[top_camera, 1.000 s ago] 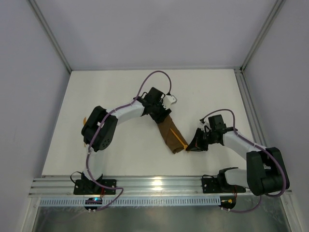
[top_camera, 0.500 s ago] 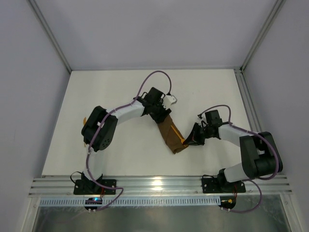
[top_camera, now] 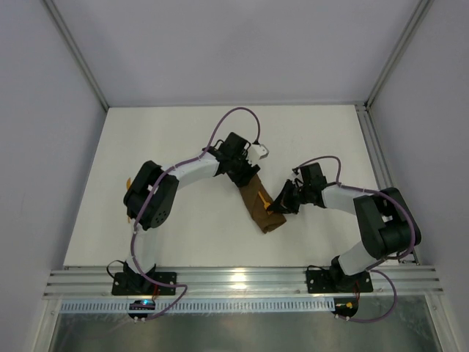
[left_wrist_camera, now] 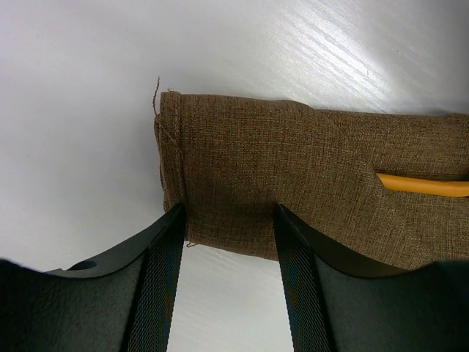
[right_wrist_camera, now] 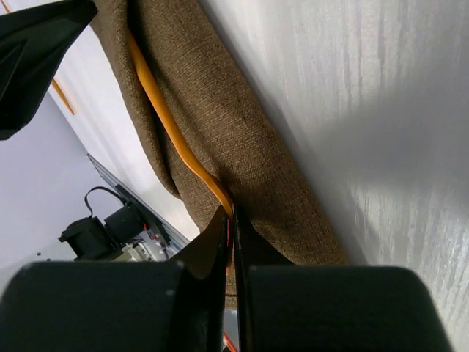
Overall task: Fold the napkin into a case and place the utensils inside
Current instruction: Stuff the fork into the folded napkin.
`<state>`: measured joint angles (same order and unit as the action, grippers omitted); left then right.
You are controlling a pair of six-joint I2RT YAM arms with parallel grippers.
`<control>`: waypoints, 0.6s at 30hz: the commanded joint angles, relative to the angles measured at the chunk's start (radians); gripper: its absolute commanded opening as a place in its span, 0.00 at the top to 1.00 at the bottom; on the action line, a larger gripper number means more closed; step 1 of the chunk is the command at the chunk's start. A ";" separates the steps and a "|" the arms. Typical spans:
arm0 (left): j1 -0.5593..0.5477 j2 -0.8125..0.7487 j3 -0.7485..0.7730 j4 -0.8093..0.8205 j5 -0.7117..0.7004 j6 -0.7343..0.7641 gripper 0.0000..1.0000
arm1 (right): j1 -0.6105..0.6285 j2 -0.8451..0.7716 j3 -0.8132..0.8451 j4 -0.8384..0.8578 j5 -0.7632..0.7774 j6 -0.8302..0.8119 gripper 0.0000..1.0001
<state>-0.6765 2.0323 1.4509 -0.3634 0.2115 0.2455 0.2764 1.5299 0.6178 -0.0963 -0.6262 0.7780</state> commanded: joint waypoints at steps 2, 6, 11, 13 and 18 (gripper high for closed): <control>-0.003 0.008 0.023 0.017 0.037 -0.005 0.47 | 0.007 0.045 0.003 0.090 0.014 0.076 0.97; -0.001 0.003 0.023 0.017 0.037 -0.003 0.47 | 0.015 0.049 0.037 0.078 0.036 0.052 0.87; 0.000 -0.047 0.029 -0.002 -0.004 0.012 0.40 | 0.023 0.000 0.049 -0.008 0.074 0.011 0.38; -0.001 -0.082 0.028 -0.014 -0.038 0.029 0.34 | 0.041 -0.028 0.075 -0.069 0.104 -0.029 0.31; 0.015 -0.274 0.026 -0.121 -0.126 0.089 0.25 | 0.107 -0.111 0.197 -0.255 0.261 -0.144 0.19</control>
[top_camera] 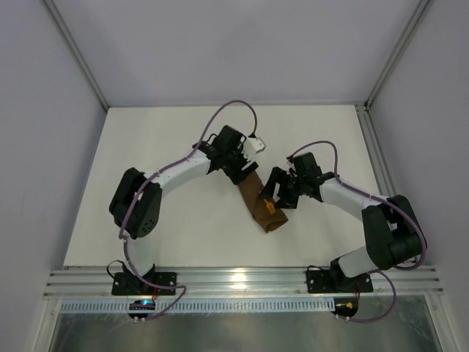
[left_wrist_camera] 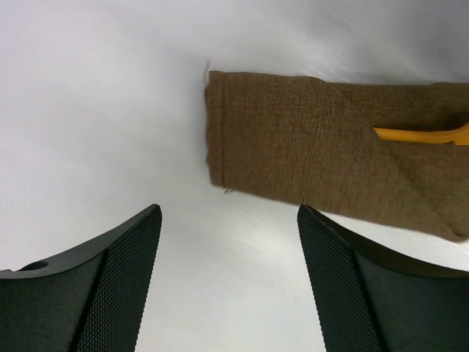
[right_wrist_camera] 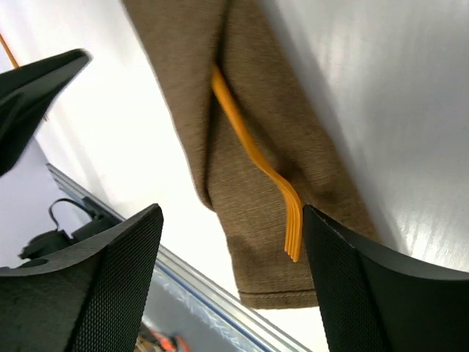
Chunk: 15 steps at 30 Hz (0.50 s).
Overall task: Fold the napkin into a case and place the utensils inside
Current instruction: Stuff the fork into the folded napkin.
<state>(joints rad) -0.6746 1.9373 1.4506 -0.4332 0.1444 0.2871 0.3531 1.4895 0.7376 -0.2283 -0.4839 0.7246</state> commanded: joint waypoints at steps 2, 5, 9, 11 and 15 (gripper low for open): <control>0.075 -0.286 0.024 -0.155 -0.040 0.050 0.21 | 0.043 -0.121 0.086 -0.144 0.180 -0.106 0.11; 0.243 -0.394 -0.007 -0.280 -0.038 0.085 0.18 | 0.046 -0.179 0.074 -0.164 0.246 -0.111 0.01; 0.606 -0.559 -0.131 -0.438 -0.057 0.165 0.15 | 0.063 -0.254 0.104 -0.210 0.393 -0.163 0.01; 0.738 -0.601 -0.249 -0.475 -0.039 0.185 0.14 | 0.076 -0.265 0.140 -0.235 0.461 -0.204 0.00; 1.031 -0.687 -0.485 -0.397 -0.019 0.237 0.01 | 0.118 -0.279 0.200 -0.296 0.615 -0.258 0.01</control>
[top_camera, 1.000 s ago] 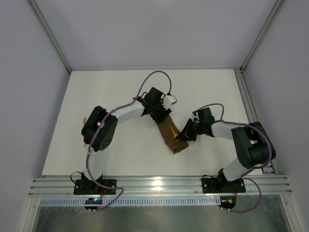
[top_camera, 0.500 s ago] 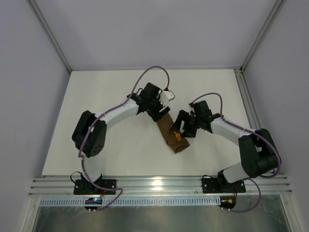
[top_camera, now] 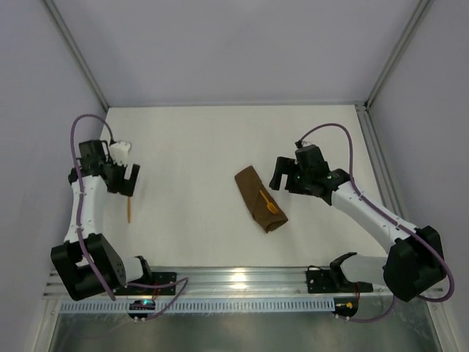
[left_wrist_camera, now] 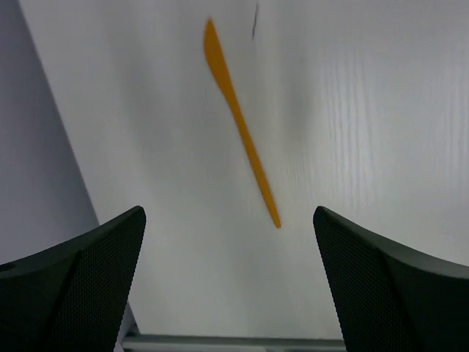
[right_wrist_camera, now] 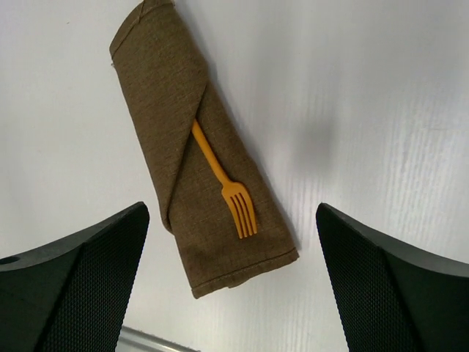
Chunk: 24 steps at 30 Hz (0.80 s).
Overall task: Fold the napkin into a case and place the utensils inside
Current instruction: Stuff the fork into the folded napkin, then pick up the knife from the corner of the board.
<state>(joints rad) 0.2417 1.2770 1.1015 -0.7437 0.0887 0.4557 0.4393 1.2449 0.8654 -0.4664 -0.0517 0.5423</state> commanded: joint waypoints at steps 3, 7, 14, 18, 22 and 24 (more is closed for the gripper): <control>0.221 -0.012 -0.195 -0.060 0.089 0.092 0.01 | 0.061 -0.042 0.104 -0.078 0.315 -0.114 0.01; 0.240 0.080 -0.236 -0.016 0.098 0.078 0.01 | 0.085 -0.068 0.086 -0.054 0.358 -0.127 0.01; 0.185 0.220 -0.187 0.085 0.036 0.000 0.12 | 0.084 -0.087 0.038 -0.011 0.363 -0.156 0.01; 0.150 0.275 -0.169 0.139 0.017 -0.029 0.23 | 0.084 -0.102 0.021 0.012 0.336 -0.145 0.01; 0.145 0.346 -0.138 0.150 -0.021 -0.031 0.28 | 0.085 -0.139 -0.051 0.057 0.329 -0.137 0.01; 0.140 0.370 -0.123 0.156 -0.032 -0.034 0.33 | 0.085 -0.144 -0.065 0.069 0.334 -0.142 0.01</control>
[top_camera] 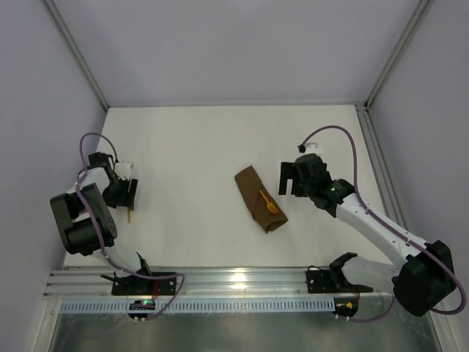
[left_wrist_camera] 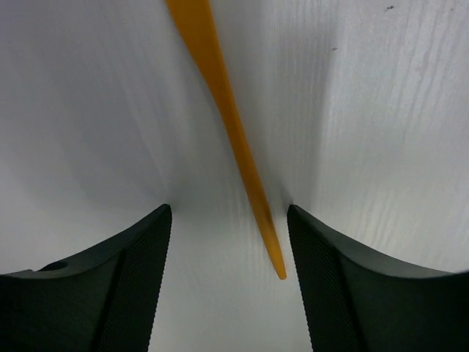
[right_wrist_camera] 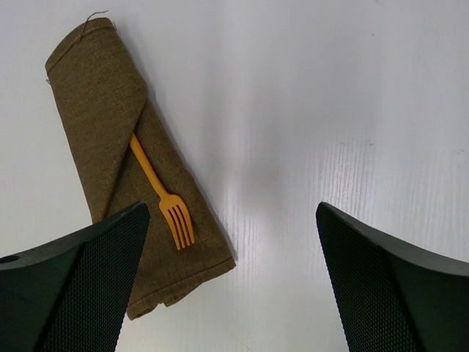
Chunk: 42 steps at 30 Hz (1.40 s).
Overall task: Fold the napkin into a case and place the utensils inside
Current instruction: Pick up the knife from the corner of the board, then pass from the left arm to the right
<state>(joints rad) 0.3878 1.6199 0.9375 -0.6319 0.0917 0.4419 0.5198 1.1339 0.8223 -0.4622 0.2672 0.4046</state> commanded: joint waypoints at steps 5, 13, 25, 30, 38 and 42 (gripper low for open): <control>-0.061 0.110 0.040 0.057 -0.050 -0.026 0.59 | 0.005 -0.023 -0.023 0.083 0.018 -0.027 0.01; -0.081 0.121 0.035 0.081 0.098 0.035 1.00 | 0.005 -0.037 -0.049 0.092 0.017 -0.036 0.01; -0.176 -0.076 0.012 -0.040 0.275 0.222 1.00 | 0.003 -0.040 -0.039 0.154 -0.069 -0.107 0.01; -0.466 -0.202 0.035 -0.169 0.298 0.339 1.00 | 0.005 -0.135 0.005 0.270 -0.248 -0.326 0.01; -0.912 -0.267 0.222 -0.446 0.209 0.466 1.00 | 0.003 0.002 0.142 0.261 -0.932 -0.299 0.17; -1.064 -0.268 0.251 -0.517 0.149 0.480 1.00 | 0.040 0.160 0.164 0.248 -1.141 -0.253 0.25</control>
<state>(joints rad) -0.5995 1.3716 1.1564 -1.0115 0.3016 0.8757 0.5293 1.2087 0.9756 -0.1780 -0.6159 0.1219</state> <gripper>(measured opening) 0.022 0.757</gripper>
